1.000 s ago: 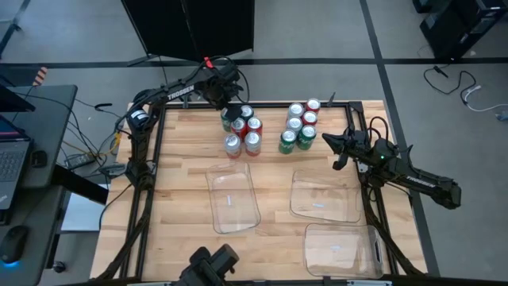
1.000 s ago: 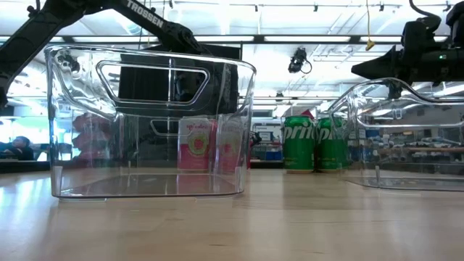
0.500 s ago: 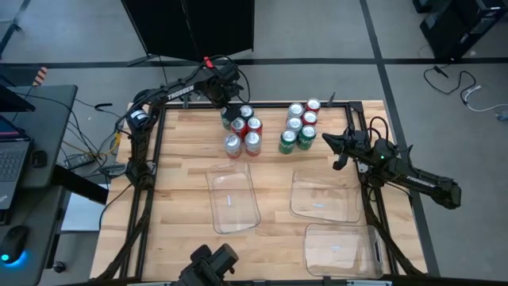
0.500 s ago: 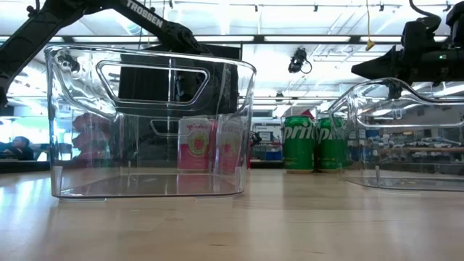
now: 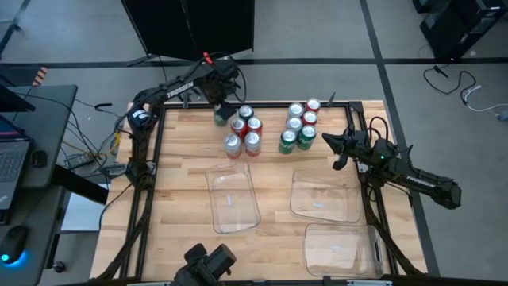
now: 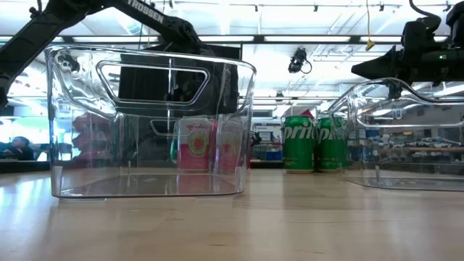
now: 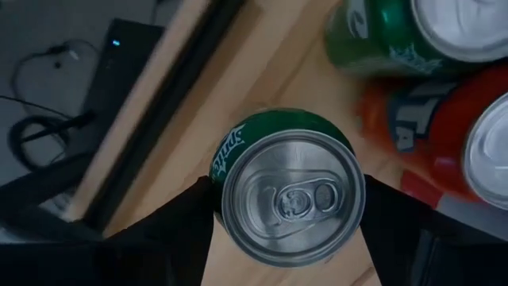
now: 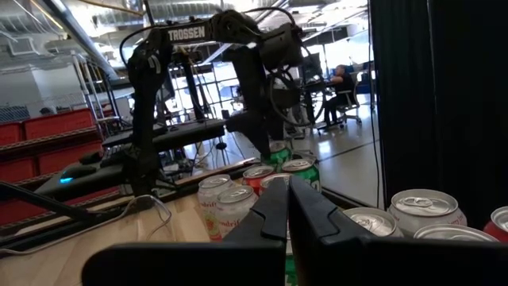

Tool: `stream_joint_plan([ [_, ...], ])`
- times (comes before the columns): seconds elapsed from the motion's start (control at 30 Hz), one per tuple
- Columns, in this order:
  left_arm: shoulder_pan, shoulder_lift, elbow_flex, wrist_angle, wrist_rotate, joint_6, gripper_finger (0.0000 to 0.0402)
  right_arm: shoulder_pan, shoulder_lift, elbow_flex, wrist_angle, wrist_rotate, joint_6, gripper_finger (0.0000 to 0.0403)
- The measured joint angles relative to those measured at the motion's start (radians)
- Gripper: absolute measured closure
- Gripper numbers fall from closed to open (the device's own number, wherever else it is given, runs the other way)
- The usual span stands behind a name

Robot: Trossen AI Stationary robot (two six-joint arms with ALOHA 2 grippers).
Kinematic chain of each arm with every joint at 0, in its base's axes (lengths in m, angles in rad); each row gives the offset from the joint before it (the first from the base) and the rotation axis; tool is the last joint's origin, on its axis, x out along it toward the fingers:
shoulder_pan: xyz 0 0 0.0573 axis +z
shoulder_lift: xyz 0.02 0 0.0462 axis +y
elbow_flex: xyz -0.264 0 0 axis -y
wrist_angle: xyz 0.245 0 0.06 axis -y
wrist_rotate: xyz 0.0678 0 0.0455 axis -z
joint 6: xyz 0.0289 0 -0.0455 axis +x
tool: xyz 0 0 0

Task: Sort soda cans
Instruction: Put the top left green soda can into the top left transparent bin

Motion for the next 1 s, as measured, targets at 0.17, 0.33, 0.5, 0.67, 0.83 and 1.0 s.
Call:
stream_joint_plan([
  [0.17, 0.0, 0.0, 0.051, -0.061, -0.022, -0.03, 0.0141, 0.0, 0.0, 0.0, -0.001, -0.004, 0.0, 0.0401],
  [0.33, 0.0, -0.006, 0.097, -0.139, -0.021, -0.055, 0.0141, 0.0, 0.0, 0.0, -0.001, -0.02, 0.0, 0.0401],
  [0.5, -0.003, -0.055, 0.101, -0.148, -0.023, -0.063, 0.0142, 0.0, 0.0, 0.0, -0.001, -0.02, -0.001, 0.0401],
  [0.67, -0.015, -0.121, 0.101, -0.159, -0.029, -0.083, 0.0142, 0.0, 0.0, 0.0, -0.001, -0.02, -0.001, 0.0401],
  [0.83, -0.059, -0.208, 0.101, -0.17, -0.037, -0.091, 0.0144, 0.0, 0.0, 0.0, -0.001, -0.019, -0.001, 0.0401],
  [1.0, -0.119, -0.297, 0.101, -0.232, -0.055, -0.129, 0.0144, 0.0, 0.0, 0.0, -0.001, -0.019, -0.001, 0.0401],
])
